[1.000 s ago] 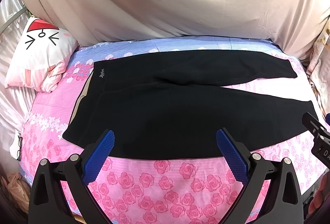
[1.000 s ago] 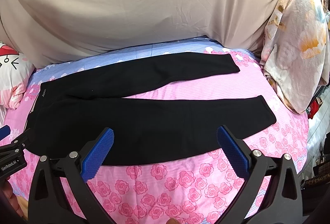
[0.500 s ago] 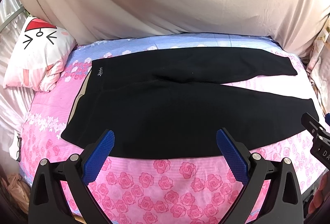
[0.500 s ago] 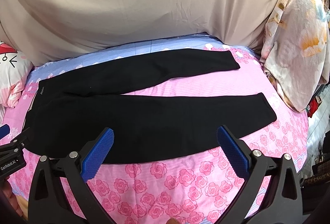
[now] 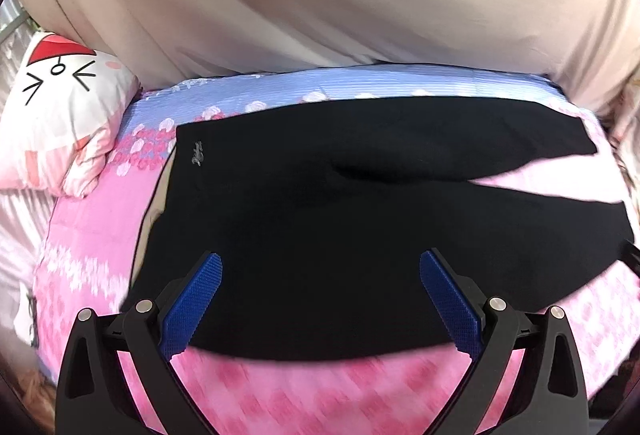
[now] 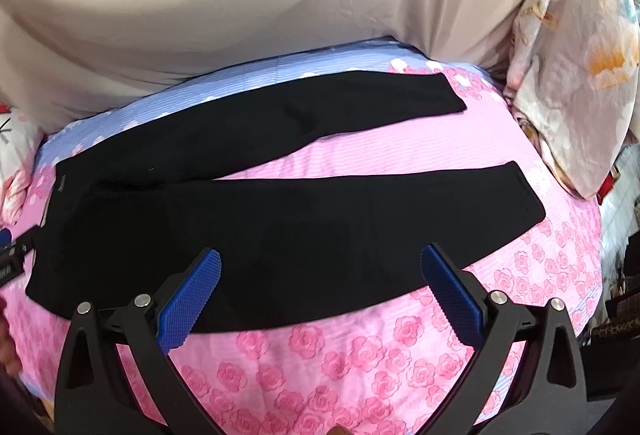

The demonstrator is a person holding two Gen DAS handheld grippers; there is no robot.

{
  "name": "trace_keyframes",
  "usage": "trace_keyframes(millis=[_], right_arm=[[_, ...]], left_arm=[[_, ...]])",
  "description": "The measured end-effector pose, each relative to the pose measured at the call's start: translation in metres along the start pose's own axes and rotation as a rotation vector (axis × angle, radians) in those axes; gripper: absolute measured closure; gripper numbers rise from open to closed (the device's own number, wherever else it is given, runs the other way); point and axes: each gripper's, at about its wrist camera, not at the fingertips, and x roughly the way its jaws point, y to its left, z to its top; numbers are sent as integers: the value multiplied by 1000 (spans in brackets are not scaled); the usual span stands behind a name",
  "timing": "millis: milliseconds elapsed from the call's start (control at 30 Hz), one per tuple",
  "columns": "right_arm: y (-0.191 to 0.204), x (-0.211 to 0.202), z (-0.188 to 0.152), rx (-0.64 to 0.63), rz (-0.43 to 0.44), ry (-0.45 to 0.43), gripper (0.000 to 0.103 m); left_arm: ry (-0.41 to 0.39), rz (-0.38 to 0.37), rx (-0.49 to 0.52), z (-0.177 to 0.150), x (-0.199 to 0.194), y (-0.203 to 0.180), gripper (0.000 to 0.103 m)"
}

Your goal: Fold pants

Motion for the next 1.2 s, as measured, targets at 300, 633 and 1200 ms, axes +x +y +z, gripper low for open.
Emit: trace_keyframes(millis=[300, 633, 1200], right_arm=[[-28, 47, 38, -30, -18, -26, 5], [1, 96, 59, -64, -12, 6, 5], [0, 127, 83, -136, -92, -21, 5]], left_arm=[[55, 173, -190, 92, 135, 128, 7], [226, 135, -195, 124, 247, 201, 59], [22, 267, -311, 172, 248, 273, 101]])
